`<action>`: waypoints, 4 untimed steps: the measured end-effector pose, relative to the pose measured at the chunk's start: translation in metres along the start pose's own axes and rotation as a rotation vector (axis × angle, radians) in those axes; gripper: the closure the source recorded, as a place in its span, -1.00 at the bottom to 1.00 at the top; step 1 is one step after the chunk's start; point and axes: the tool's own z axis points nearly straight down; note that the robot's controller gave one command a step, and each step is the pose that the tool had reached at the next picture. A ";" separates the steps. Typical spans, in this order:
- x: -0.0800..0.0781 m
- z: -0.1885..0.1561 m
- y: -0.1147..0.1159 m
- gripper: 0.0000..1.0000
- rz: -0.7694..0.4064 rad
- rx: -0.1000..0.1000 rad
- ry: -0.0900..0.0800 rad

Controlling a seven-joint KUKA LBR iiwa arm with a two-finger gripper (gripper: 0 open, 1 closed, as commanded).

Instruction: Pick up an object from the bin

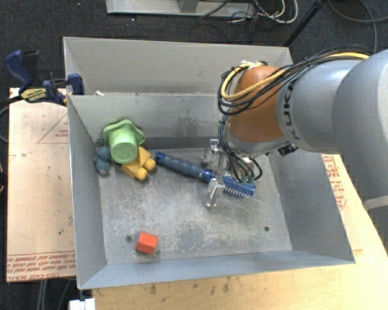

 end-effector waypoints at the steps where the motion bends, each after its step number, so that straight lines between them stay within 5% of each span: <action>1: -0.001 -0.001 0.001 1.00 0.000 -0.002 -0.005; 4: -0.004 -0.088 0.002 1.00 -0.004 0.000 0.002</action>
Offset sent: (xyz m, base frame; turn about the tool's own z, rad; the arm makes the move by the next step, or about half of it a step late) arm 0.0000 0.0000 0.0000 0.0000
